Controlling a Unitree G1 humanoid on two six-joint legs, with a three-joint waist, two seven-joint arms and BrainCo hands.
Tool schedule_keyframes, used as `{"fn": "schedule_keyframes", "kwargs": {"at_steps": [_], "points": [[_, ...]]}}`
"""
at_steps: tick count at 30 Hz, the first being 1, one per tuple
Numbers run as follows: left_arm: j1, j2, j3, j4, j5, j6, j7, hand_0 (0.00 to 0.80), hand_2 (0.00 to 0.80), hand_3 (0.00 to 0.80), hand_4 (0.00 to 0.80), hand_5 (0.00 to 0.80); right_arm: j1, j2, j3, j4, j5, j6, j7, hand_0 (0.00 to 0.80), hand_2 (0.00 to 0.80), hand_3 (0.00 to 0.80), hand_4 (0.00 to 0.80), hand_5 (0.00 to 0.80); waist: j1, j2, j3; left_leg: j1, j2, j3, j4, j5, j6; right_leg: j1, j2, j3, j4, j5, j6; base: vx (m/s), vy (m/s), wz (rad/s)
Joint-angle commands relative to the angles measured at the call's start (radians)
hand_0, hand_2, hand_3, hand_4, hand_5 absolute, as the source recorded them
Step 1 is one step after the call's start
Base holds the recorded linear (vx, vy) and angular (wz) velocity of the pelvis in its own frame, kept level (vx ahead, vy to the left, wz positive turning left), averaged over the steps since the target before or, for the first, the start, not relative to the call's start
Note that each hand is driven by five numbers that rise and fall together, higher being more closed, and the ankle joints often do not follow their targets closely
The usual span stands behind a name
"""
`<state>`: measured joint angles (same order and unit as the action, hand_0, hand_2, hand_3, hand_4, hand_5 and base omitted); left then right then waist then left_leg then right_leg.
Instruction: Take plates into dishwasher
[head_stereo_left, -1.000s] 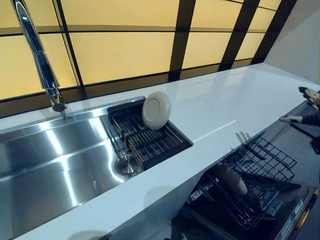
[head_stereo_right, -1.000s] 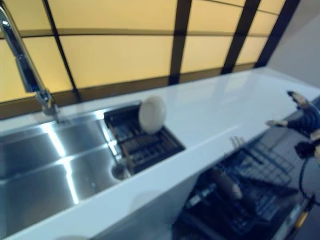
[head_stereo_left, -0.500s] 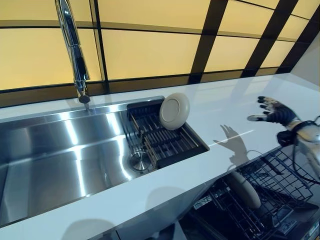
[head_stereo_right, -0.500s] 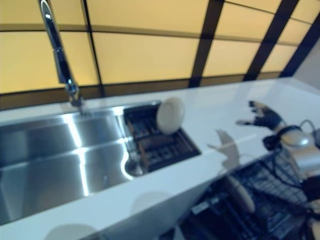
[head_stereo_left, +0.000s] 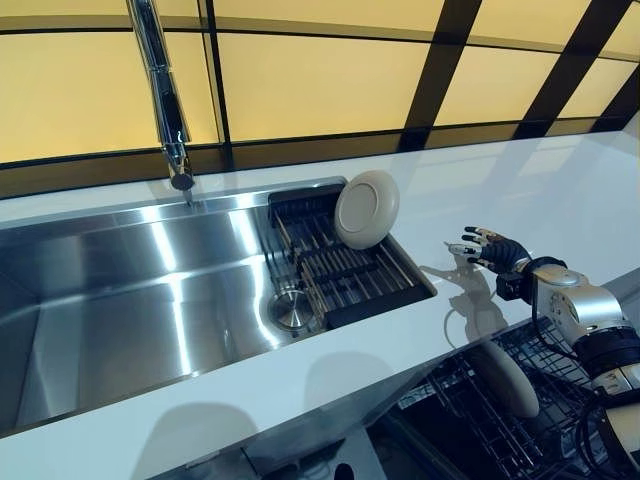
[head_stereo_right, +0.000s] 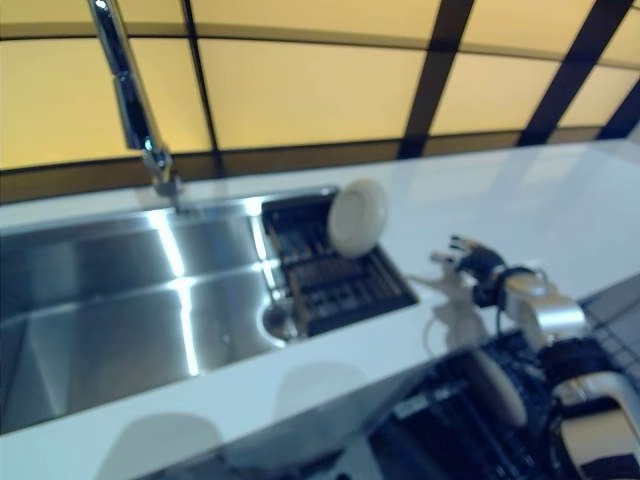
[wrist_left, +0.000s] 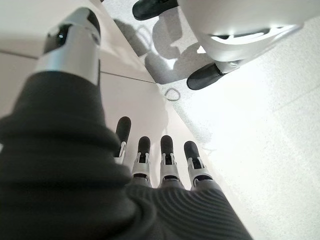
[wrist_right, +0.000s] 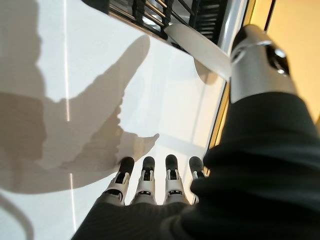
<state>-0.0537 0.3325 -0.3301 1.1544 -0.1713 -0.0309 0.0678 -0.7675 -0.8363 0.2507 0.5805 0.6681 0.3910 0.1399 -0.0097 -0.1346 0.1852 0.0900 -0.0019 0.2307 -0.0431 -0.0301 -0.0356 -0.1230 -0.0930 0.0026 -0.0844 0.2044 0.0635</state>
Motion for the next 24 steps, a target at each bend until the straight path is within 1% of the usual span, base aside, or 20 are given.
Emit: {"fn": "schedule_keyframes", "kwargs": {"at_steps": [1,5,7,13,16,24], "points": [[-0.099,0.014,-0.042,-0.031,-0.008,-0.02,0.001,0.0,0.0,0.0,0.0,0.0,-0.192,-0.012,-0.004,0.093,0.109,-0.054,-0.039,0.0,0.0,0.0,0.0,0.0,0.033,0.037,0.0,-0.095,0.015,-0.151,0.003,0.055,0.027,0.094,0.001,-0.062,0.066,-0.103,0.014,0.032,-0.024,0.15],[-0.098,0.012,-0.057,-0.042,-0.017,-0.022,0.003,0.0,0.0,0.0,0.0,0.0,-0.221,-0.021,-0.023,0.153,0.117,-0.073,-0.041,0.0,0.0,0.0,0.0,0.0,0.042,0.045,-0.004,-0.1,0.018,-0.154,0.008,0.057,0.022,0.095,0.003,-0.068,0.066,-0.106,0.01,0.031,-0.037,0.12],[-0.095,0.012,-0.061,-0.05,-0.022,-0.015,0.009,0.0,0.0,0.0,0.0,0.0,-0.237,-0.027,-0.031,0.175,0.149,-0.086,-0.045,0.0,0.0,0.0,0.0,0.0,0.047,0.05,-0.006,-0.103,0.022,-0.158,0.01,0.06,0.018,0.097,0.006,-0.071,0.065,-0.108,0.007,0.029,-0.048,0.07],[-0.087,0.021,-0.064,-0.056,-0.028,-0.008,0.011,0.0,0.0,0.0,0.0,0.0,-0.252,-0.037,-0.05,0.182,0.212,-0.113,-0.056,0.0,0.0,0.0,0.0,0.0,0.057,0.058,-0.005,-0.109,0.028,-0.164,0.015,0.065,0.011,0.098,0.006,-0.084,0.069,-0.116,0.001,0.01,-0.046,0.08],[-0.077,0.021,-0.068,-0.057,-0.043,-0.007,0.019,0.0,0.0,0.0,0.0,0.0,-0.274,-0.043,-0.056,0.185,0.254,-0.129,-0.063,0.0,0.0,0.0,0.0,0.0,0.065,0.066,-0.003,-0.11,0.033,-0.173,0.02,0.069,0.004,0.103,0.01,-0.096,0.072,-0.125,-0.008,0.004,-0.044,0.12],[-0.061,0.016,-0.07,-0.073,-0.05,-0.016,0.029,0.0,0.0,0.0,0.0,0.0,-0.319,-0.036,-0.044,0.194,0.265,-0.131,-0.077,0.0,0.0,0.0,0.0,0.0,0.087,0.072,-0.01,-0.108,0.043,-0.194,0.014,0.081,-0.008,0.118,0.02,-0.126,0.069,-0.135,-0.019,0.005,-0.044,0.12]]}}
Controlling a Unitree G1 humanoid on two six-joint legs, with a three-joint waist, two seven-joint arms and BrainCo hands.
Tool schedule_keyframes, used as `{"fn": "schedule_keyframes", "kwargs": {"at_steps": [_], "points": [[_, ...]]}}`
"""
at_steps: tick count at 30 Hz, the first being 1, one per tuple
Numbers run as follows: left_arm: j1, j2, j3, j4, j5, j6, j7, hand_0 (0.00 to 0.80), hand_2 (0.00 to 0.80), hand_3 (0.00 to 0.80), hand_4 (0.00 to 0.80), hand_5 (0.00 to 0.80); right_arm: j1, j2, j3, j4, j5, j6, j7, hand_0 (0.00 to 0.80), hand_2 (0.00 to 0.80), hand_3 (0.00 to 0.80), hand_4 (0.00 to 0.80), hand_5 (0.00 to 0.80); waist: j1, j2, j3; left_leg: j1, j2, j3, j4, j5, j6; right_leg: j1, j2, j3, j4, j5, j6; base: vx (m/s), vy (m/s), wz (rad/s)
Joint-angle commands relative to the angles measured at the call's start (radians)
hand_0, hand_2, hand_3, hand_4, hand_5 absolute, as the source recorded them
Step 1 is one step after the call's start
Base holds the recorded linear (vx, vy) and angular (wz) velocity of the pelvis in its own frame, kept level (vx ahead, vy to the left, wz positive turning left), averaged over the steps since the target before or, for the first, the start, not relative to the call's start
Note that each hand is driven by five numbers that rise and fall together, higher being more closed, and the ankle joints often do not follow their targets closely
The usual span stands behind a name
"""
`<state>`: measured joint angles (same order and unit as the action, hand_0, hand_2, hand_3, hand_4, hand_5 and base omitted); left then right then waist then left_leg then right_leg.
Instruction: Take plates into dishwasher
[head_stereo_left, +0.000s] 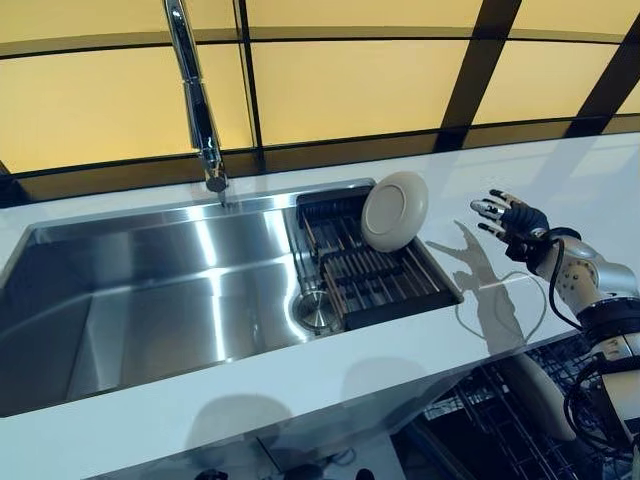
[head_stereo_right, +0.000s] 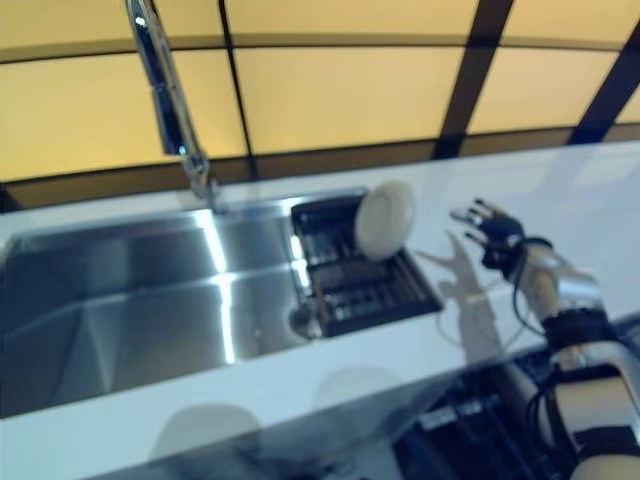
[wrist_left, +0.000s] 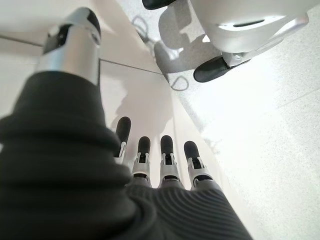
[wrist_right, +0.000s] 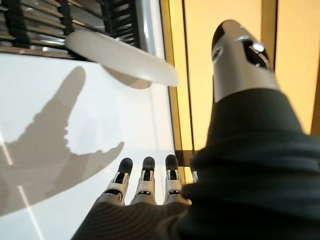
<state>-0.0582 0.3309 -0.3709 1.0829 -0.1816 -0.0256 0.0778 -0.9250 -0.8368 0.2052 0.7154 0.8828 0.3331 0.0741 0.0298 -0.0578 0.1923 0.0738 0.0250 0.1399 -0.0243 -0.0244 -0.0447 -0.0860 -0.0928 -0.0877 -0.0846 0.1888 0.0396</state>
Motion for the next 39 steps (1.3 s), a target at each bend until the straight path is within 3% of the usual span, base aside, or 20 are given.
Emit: {"fn": "schedule_keyframes", "kwargs": {"at_steps": [1,21,39], "points": [[-0.055,0.017,-0.029,-0.003,-0.042,-0.023,0.019,0.0,0.0,0.0,0.0,0.0,-0.164,-0.034,0.001,0.061,0.045,-0.073,-0.009,0.0,0.0,0.0,0.0,0.0,0.05,-0.004,-0.018,-0.091,0.018,-0.105,-0.006,0.076,0.0,0.084,0.02,-0.04,0.068,-0.121,0.003,0.002,-0.029,0.2],[-0.052,0.021,-0.013,0.006,-0.082,-0.045,0.04,0.0,0.0,0.0,0.0,0.0,-0.224,-0.005,0.013,0.164,0.081,-0.091,-0.004,0.0,0.0,0.0,0.0,0.0,0.096,0.009,-0.003,-0.108,0.046,-0.156,-0.023,0.115,-0.023,0.086,0.038,-0.093,0.075,-0.134,-0.013,-0.027,-0.033,0.12],[-0.062,0.019,-0.009,0.028,-0.076,-0.051,0.035,0.0,0.0,0.0,0.0,0.0,-0.209,0.003,-0.016,0.336,0.059,-0.029,0.067,0.0,0.0,0.0,0.0,0.0,0.11,0.014,-0.004,-0.108,0.048,-0.158,-0.024,0.12,-0.024,0.088,0.038,-0.1,0.073,-0.131,-0.013,0.0,0.0,0.0]]}}
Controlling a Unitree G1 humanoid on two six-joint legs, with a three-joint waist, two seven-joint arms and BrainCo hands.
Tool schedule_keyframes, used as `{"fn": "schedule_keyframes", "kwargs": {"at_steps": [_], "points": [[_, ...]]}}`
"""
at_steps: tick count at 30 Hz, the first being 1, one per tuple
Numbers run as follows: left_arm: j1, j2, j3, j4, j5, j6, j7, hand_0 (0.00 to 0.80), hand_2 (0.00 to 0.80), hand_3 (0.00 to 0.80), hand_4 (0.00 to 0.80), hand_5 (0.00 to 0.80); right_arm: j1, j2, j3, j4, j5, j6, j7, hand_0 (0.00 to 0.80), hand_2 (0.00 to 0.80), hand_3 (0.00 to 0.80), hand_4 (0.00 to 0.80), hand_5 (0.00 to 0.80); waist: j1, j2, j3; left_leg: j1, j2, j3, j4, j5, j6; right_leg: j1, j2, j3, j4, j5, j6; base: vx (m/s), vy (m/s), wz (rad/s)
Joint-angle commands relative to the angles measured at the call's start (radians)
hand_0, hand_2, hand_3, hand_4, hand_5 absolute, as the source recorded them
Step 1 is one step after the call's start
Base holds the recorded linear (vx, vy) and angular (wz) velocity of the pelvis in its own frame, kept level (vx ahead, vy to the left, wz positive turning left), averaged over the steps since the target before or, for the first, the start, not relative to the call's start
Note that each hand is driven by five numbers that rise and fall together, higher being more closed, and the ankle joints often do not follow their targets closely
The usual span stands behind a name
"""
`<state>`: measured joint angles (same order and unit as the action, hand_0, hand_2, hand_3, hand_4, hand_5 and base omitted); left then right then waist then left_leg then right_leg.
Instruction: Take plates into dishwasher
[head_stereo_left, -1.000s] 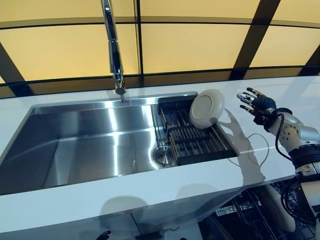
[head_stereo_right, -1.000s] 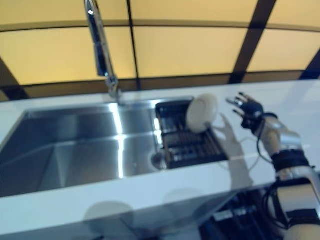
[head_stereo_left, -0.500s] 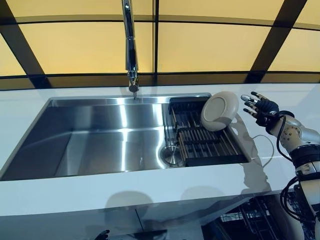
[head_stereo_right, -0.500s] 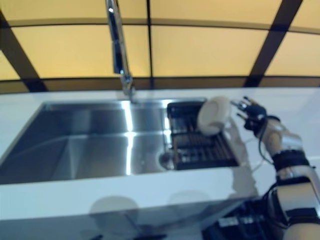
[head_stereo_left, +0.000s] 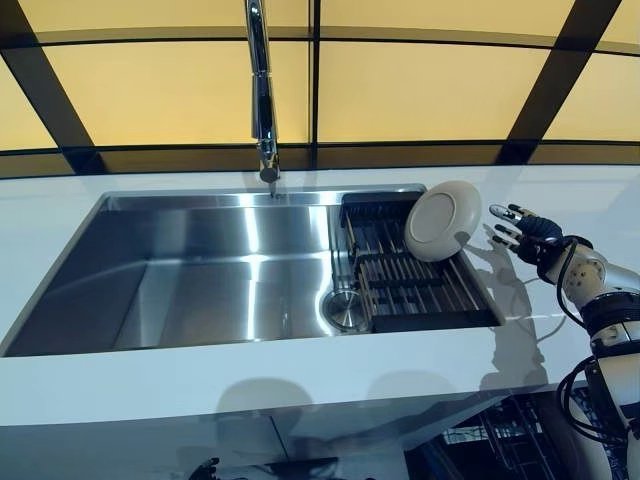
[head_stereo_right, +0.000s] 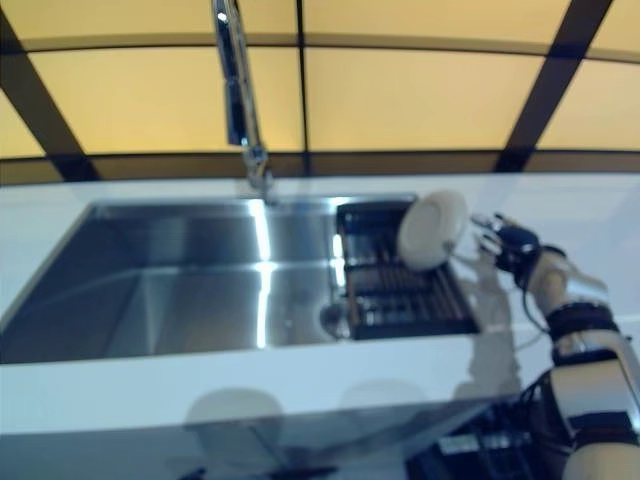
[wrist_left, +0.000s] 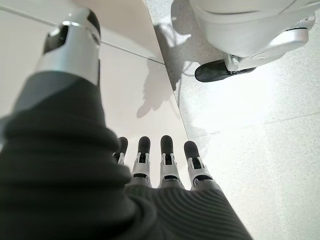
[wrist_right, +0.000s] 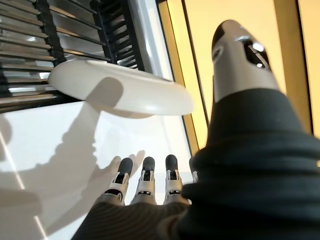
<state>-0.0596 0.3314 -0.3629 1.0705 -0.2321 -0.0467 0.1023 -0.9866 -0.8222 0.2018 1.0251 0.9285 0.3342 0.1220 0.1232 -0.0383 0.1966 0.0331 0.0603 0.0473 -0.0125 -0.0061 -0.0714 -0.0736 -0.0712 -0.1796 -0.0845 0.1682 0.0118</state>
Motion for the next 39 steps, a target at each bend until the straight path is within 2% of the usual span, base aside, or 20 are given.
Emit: {"fn": "schedule_keyframes", "kwargs": {"at_steps": [1,12,30,39], "points": [[-0.062,0.02,-0.017,0.039,-0.025,-0.028,0.009,0.0,0.0,0.0,0.0,0.0,-0.141,-0.009,-0.02,0.035,0.009,-0.026,0.023,0.0,0.0,0.0,0.0,0.0,0.017,-0.003,-0.008,-0.068,0.011,-0.066,-0.034,0.101,0.004,0.075,0.016,-0.008,0.075,-0.111,0.015,0.0,0.0,0.0],[-0.064,0.028,-0.029,0.045,-0.023,-0.034,0.002,0.0,0.0,0.0,0.0,0.0,-0.131,0.007,-0.022,0.058,0.007,-0.016,0.08,0.0,0.0,0.0,0.0,0.0,0.024,0.011,0.004,-0.075,0.003,-0.073,-0.029,0.103,0.007,0.073,0.011,-0.015,0.08,-0.109,0.016,0.001,-0.004,0.01],[-0.051,0.037,-0.037,0.019,-0.014,-0.04,-0.01,0.0,0.0,0.0,0.0,0.0,-0.148,0.025,-0.017,0.036,0.004,-0.024,0.079,0.0,0.0,0.0,0.0,0.0,0.038,0.03,0.021,-0.091,0.002,-0.09,0.0,0.102,0.005,0.07,0.005,-0.031,0.103,-0.121,0.01,0.019,-0.016,0.02],[-0.026,0.036,-0.024,0.036,0.011,-0.04,-0.027,0.0,0.0,0.0,0.0,0.0,-0.076,0.016,-0.067,0.01,-0.024,-0.02,0.069,0.0,0.0,0.0,0.0,0.0,0.048,0.043,0.03,-0.11,-0.002,-0.112,0.113,0.07,0.01,0.08,-0.026,-0.059,0.219,-0.184,-0.012,0.106,-0.007,0.09]]}}
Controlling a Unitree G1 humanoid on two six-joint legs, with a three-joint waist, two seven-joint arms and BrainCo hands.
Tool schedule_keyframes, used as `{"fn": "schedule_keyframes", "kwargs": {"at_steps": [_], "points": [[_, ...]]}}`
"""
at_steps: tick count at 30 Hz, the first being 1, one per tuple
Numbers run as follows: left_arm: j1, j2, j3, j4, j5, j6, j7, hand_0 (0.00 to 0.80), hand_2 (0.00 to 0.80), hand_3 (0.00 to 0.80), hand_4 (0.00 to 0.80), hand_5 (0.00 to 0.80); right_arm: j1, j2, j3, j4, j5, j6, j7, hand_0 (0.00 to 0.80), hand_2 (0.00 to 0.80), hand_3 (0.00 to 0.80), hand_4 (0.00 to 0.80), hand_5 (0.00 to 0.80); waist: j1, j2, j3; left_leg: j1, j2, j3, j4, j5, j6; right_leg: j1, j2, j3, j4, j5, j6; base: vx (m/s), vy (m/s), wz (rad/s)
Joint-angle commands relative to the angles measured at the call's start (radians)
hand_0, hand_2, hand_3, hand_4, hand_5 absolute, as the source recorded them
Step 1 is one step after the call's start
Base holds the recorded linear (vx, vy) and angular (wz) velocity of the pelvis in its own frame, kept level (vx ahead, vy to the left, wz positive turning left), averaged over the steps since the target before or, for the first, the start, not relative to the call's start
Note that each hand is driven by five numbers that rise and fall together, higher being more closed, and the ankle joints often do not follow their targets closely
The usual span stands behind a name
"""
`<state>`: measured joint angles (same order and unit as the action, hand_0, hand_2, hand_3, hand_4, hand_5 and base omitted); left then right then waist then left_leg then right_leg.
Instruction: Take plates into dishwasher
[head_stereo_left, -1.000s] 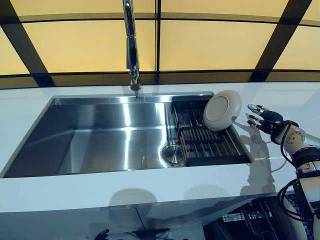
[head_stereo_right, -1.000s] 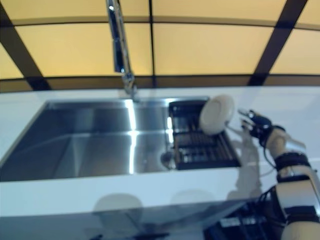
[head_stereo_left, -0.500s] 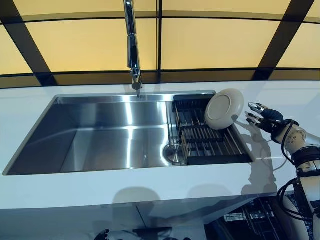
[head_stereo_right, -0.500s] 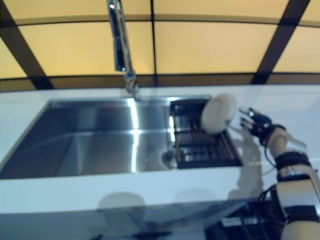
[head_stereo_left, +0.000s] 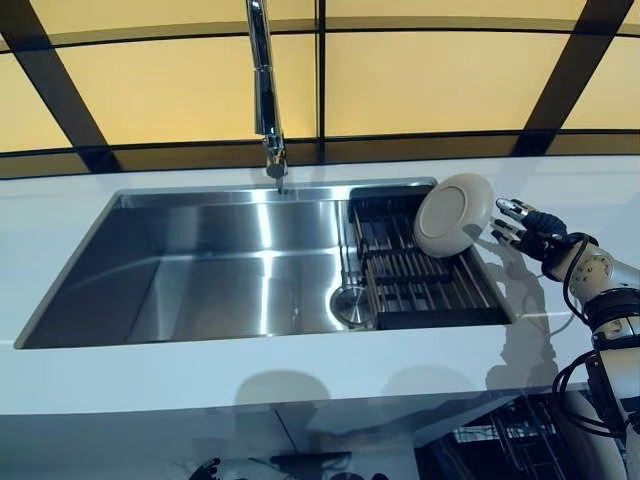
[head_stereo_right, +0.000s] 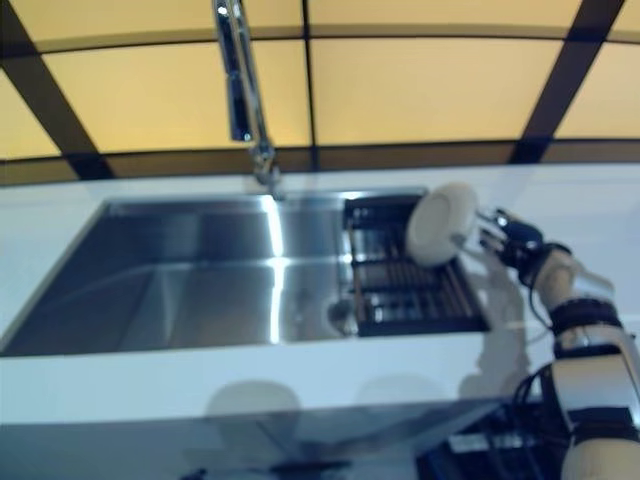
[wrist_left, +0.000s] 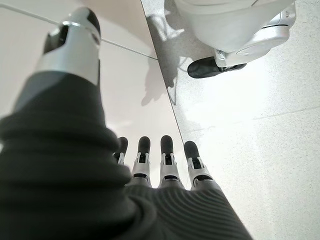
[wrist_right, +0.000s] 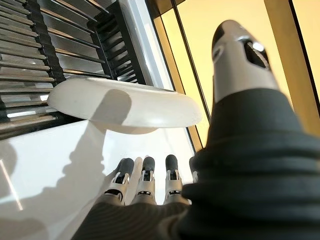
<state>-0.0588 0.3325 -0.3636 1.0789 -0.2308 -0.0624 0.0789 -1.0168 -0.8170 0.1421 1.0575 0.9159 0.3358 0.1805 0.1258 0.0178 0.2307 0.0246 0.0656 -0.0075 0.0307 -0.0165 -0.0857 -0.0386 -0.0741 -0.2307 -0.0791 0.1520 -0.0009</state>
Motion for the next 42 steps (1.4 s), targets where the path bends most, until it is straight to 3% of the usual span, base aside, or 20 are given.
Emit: {"fn": "schedule_keyframes", "kwargs": {"at_steps": [1,8,17,30,31,32,34,37,40,42], "points": [[-0.02,0.036,-0.021,0.03,0.016,-0.023,-0.006,0.0,0.0,0.0,0.0,0.0,-0.031,0.012,-0.015,-0.029,-0.012,-0.02,0.009,0.0,0.0,0.0,0.0,0.0,0.046,-0.011,-0.006,-0.098,-0.009,-0.061,0.077,0.075,0.025,0.052,-0.026,-0.01,0.225,-0.176,-0.001,0.214,-0.01,0.11],[0.043,0.045,-0.021,0.021,0.053,-0.038,-0.022,0.0,0.0,0.0,0.0,0.0,0.049,0.01,-0.062,-0.079,-0.036,-0.012,-0.017,0.0,0.0,0.0,0.0,0.0,0.056,0.006,-0.025,-0.057,-0.017,-0.089,0.064,0.071,0.028,0.093,-0.036,-0.025,0.252,-0.21,-0.005,0.14,0.001,0.11],[0.047,0.055,-0.028,0.012,0.051,-0.071,-0.048,0.0,0.0,0.0,0.0,0.0,0.053,-0.001,-0.066,-0.118,-0.039,-0.017,-0.044,0.0,0.0,0.0,0.0,0.0,0.058,0.041,0.004,-0.082,-0.016,-0.117,0.059,0.1,0.015,0.07,-0.049,-0.04,0.303,-0.234,-0.01,0.004,0.01,0.06],[0.012,0.057,-0.043,-0.024,0.011,-0.085,-0.042,0.0,0.0,0.0,0.0,0.0,0.007,-0.007,-0.054,-0.112,-0.024,-0.001,-0.133,0.0,0.0,0.0,0.0,0.0,0.059,0.057,0.06,-0.141,-0.018,-0.118,0.079,0.119,0.009,0.022,-0.057,-0.04,0.33,-0.229,-0.011,-0.043,-0.001,0.01],[0.01,0.057,-0.043,-0.027,0.008,-0.084,-0.04,0.0,0.0,0.0,0.0,0.0,0.002,-0.009,-0.052,-0.104,-0.02,0.006,-0.14,0.119,0.119,0.119,0.119,0.119,0.059,0.058,0.063,-0.145,-0.018,-0.117,0.081,0.121,0.01,0.018,-0.057,-0.038,0.332,-0.228,-0.011,-0.05,0.01,-0.01],[0.009,0.058,-0.044,-0.029,0.005,-0.086,-0.039,0.0,0.0,0.0,0.0,0.0,-0.004,-0.01,-0.051,-0.094,-0.02,0.015,-0.146,0.358,0.358,0.358,0.358,0.358,0.06,0.058,0.067,-0.15,-0.019,-0.116,0.082,0.122,0.011,0.013,-0.057,-0.036,0.334,-0.227,-0.011,-0.046,0.008,-0.01],[0.004,0.058,-0.048,-0.03,-0.002,-0.091,-0.035,0.0,0.0,0.0,0.0,0.0,-0.018,-0.013,-0.046,-0.081,-0.017,0.024,-0.162,0.53,0.53,0.53,0.53,0.53,0.06,0.059,0.073,-0.156,-0.02,-0.114,0.083,0.124,0.012,0.007,-0.058,-0.035,0.335,-0.224,-0.011,-0.054,0.006,0.0],[-0.003,0.059,-0.048,-0.029,-0.005,-0.096,-0.036,0.0,0.0,0.0,0.0,0.0,-0.038,-0.014,-0.036,-0.06,-0.011,0.028,-0.179,0.584,0.584,0.584,0.584,0.584,0.063,0.059,0.08,-0.163,-0.021,-0.113,0.082,0.127,0.014,-0.001,-0.057,-0.034,0.335,-0.22,-0.01,-0.049,0.003,-0.02],[-0.009,0.06,-0.055,-0.033,-0.012,-0.103,-0.03,0.0,0.0,0.0,0.0,0.0,-0.056,-0.014,-0.026,-0.053,-0.008,0.029,-0.198,0.769,0.769,0.769,0.769,0.769,0.065,0.059,0.091,-0.173,-0.021,-0.112,0.085,0.128,0.017,-0.011,-0.057,-0.031,0.337,-0.216,-0.01,-0.044,-0.005,0.01],[-0.011,0.061,-0.056,-0.033,-0.016,-0.107,-0.029,0.0,0.0,0.0,0.0,0.0,-0.065,-0.017,-0.02,-0.051,-0.011,0.039,-0.21,0.8,0.8,0.8,0.8,0.8,0.065,0.057,0.096,-0.18,-0.022,-0.109,0.087,0.129,0.018,-0.016,-0.056,-0.029,0.336,-0.213,-0.009,-0.032,0.003,0.0]]}}
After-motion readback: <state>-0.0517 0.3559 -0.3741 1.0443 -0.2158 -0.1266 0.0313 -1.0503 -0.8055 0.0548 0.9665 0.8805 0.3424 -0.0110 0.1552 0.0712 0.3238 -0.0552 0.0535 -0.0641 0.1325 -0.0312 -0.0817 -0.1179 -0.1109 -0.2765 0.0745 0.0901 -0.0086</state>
